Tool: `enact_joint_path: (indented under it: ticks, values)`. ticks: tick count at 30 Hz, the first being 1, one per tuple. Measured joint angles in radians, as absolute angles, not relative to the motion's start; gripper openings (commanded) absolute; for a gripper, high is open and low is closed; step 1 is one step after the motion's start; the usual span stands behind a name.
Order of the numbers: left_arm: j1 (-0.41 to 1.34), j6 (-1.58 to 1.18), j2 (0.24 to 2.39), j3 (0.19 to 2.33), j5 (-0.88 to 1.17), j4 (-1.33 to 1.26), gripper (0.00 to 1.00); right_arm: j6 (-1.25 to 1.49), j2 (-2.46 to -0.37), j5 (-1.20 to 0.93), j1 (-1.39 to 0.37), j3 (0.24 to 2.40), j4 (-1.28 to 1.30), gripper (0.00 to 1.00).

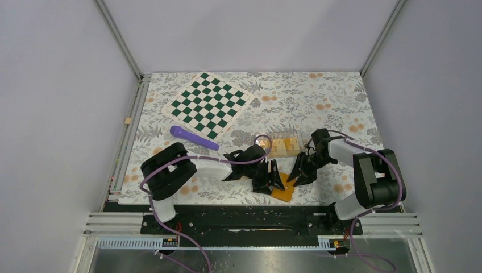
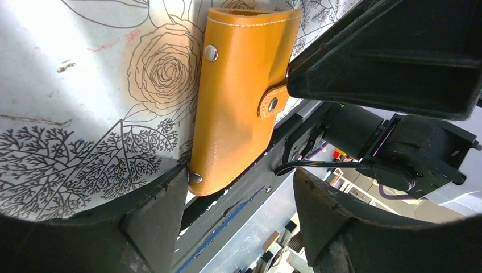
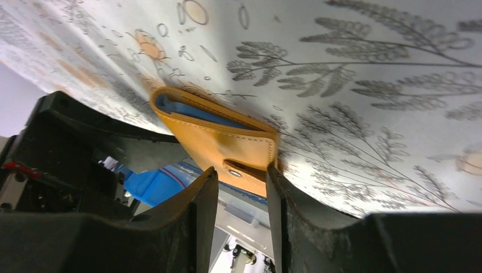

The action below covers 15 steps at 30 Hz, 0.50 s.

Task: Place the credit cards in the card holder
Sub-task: Open the card holder at the center of the board.

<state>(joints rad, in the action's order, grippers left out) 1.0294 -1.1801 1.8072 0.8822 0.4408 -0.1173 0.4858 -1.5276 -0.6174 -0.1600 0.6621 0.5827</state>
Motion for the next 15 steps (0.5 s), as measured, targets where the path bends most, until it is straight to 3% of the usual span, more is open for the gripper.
enact_joint_path:
  ticks: [7,15]
  values:
    - [1.029,-1.183,1.808,0.899,0.422,-0.074,0.67,0.471,-1.442,-0.469,-0.168,0.674,0.667,0.54]
    - [1.029,-1.177,1.809,0.921,0.402,-0.022,0.62,0.468,-1.481,-0.436,-0.168,0.669,0.672,0.54]
